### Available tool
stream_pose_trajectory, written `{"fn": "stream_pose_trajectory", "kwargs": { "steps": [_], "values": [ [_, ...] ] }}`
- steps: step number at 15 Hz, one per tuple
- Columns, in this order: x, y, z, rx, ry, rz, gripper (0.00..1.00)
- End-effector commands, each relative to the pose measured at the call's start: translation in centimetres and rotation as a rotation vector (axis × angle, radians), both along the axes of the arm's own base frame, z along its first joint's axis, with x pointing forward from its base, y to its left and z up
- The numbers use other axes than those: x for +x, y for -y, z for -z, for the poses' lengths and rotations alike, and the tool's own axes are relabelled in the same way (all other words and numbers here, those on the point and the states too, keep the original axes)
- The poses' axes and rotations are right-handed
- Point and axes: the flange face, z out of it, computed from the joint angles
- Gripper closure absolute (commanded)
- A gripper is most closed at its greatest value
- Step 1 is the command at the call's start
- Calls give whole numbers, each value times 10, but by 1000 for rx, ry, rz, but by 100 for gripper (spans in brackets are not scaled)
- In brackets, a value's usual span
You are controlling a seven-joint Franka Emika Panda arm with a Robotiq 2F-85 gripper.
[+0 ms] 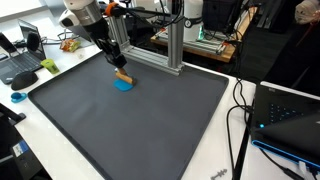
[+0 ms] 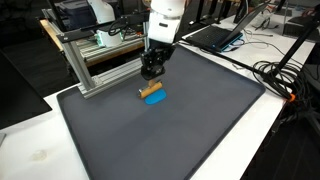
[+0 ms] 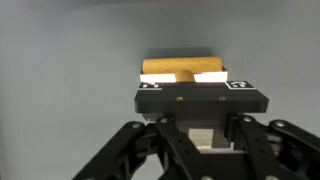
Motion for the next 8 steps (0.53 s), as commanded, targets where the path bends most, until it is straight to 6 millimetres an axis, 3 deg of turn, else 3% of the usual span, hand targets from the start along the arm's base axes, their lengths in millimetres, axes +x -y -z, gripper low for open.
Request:
{"fn": "stream_pose_trajectory", "kwargs": {
  "steps": [1, 4, 8],
  "values": [
    [-10, 3, 39, 8, -108, -21, 78],
    [-13, 4, 36, 6, -135, -26, 78],
    [-20, 6, 2, 4, -84, -40, 78]
  ]
}}
